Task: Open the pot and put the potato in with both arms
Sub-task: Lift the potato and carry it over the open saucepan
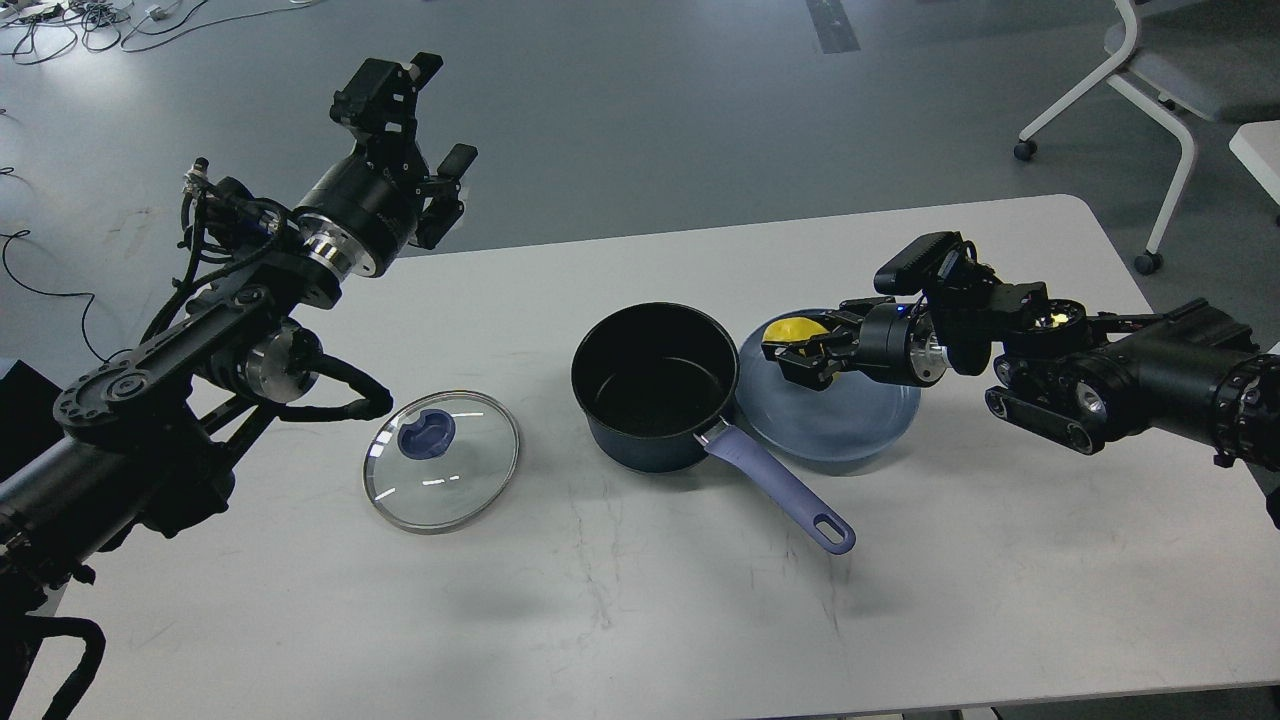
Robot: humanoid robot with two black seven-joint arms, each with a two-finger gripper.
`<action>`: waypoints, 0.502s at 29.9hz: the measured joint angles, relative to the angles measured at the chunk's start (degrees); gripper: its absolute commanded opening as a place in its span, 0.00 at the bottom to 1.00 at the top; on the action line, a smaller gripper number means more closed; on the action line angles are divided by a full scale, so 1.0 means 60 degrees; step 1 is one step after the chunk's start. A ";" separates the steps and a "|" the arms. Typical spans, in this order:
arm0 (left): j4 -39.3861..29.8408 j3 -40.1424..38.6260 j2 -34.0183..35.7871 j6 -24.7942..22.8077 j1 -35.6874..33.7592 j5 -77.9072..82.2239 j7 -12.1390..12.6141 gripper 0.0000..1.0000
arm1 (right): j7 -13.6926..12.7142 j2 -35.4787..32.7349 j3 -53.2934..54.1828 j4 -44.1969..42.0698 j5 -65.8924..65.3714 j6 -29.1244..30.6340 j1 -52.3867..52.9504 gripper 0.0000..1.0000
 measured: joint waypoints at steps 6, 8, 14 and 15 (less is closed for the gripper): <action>0.0000 0.0009 -0.0027 0.0031 0.0000 0.0000 0.0000 0.98 | 0.0000 -0.0062 -0.0016 0.0040 0.0002 -0.0582 0.0591 0.53; 0.0000 0.0009 -0.0029 0.0032 -0.0001 0.0000 0.0000 0.98 | 0.0000 0.0006 -0.0014 0.0113 0.0000 -0.0656 0.0836 0.53; -0.0003 0.0008 0.0002 0.0021 -0.0026 -0.0009 0.0006 0.98 | 0.0001 0.0726 -0.0005 0.0216 0.0000 -0.0685 0.1394 0.55; -0.0003 -0.0001 0.0002 0.0018 -0.0026 -0.0009 0.0008 0.98 | 0.0000 0.0883 -0.0015 0.0211 -0.0001 -0.0684 0.1436 0.55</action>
